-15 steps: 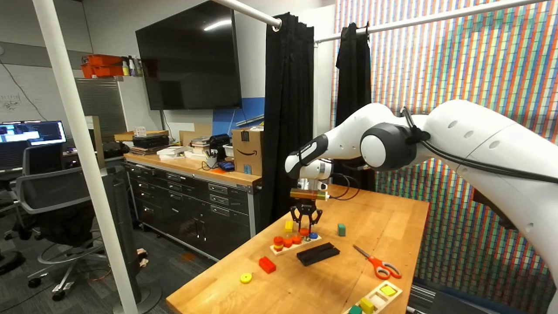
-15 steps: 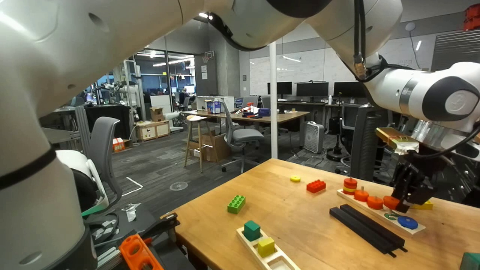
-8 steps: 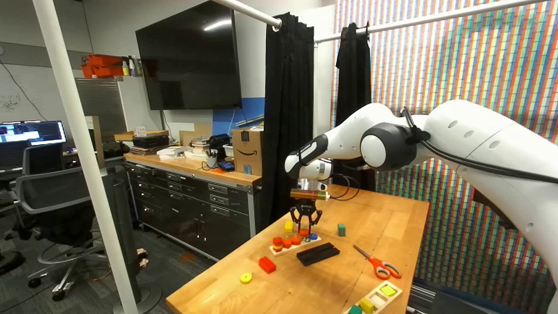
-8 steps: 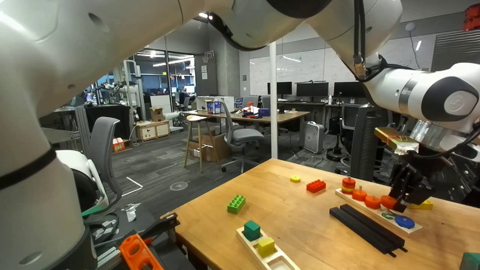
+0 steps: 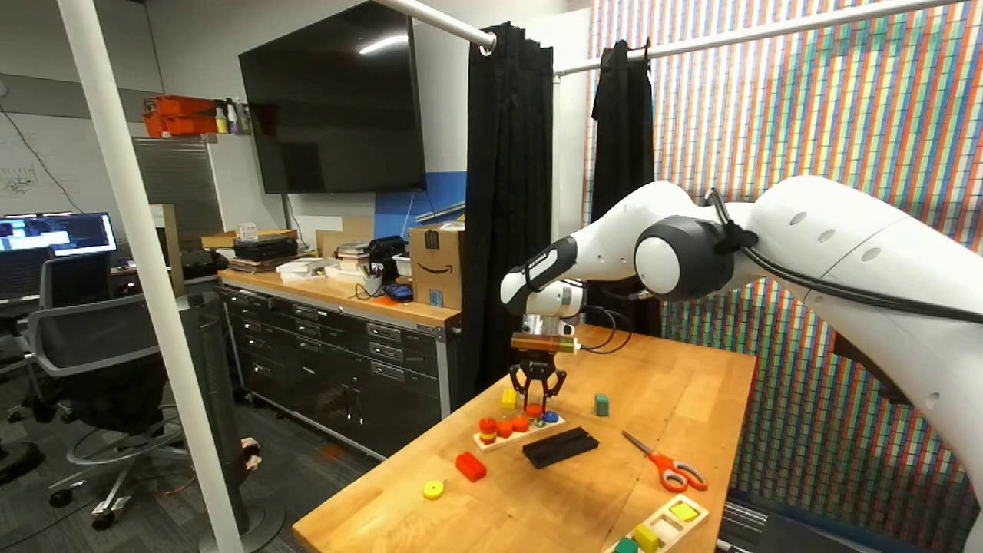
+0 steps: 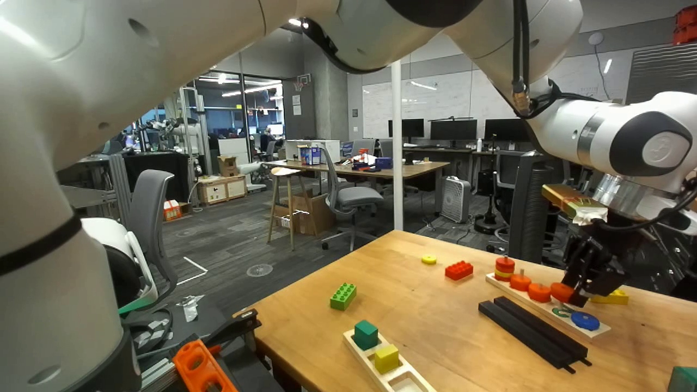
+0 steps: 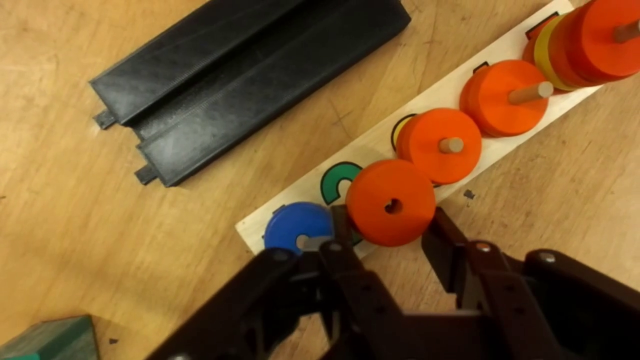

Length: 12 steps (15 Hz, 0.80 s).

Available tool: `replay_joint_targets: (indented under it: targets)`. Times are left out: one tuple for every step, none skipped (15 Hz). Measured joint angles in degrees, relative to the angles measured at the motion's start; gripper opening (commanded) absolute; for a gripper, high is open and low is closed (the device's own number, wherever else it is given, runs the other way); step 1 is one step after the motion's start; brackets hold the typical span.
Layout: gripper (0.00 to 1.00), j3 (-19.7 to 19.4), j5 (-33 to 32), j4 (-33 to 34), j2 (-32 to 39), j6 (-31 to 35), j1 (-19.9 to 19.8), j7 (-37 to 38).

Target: Put the orange ring on the wooden platform

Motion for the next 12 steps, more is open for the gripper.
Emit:
replay_joint_targets:
  targets:
    - [0.23,0.07,0.00,-0.04,-0.03,0.03,0.00,-0.10]
    - [0.23,0.15,0.00,-0.06,-0.06,0.04,0.00,-0.20]
    - [0.23,0.24,0.00,-0.07,-0.10,0.04,0.00,-0.30]
    - [0.23,0.31,0.00,-0.08,-0.16,0.05,0.00,-0.44]
    - [0.23,0.37,0.00,-0.14,-0.25,0.06,0.00,-0.57]
    - [0.23,0.41,0.00,-0.21,-0.39,0.06,0.00,-0.69]
    - [0.23,0.45,0.00,-0.30,-0.53,0.07,0.00,-0.80]
    - [0.23,0.47,0.00,-0.44,-0.70,0.07,0.00,-0.89]
    - [0.23,0.48,0.00,-0.58,-0.83,0.08,0.00,-0.96]
    - [0.23,0.48,0.00,-0.70,-0.89,0.08,0.00,-1.00]
    - [0.23,0.48,0.00,-0.85,-0.92,0.09,0.00,-1.05]
    - [0.23,0.48,0.00,-1.00,-0.92,0.09,-0.01,-1.12]
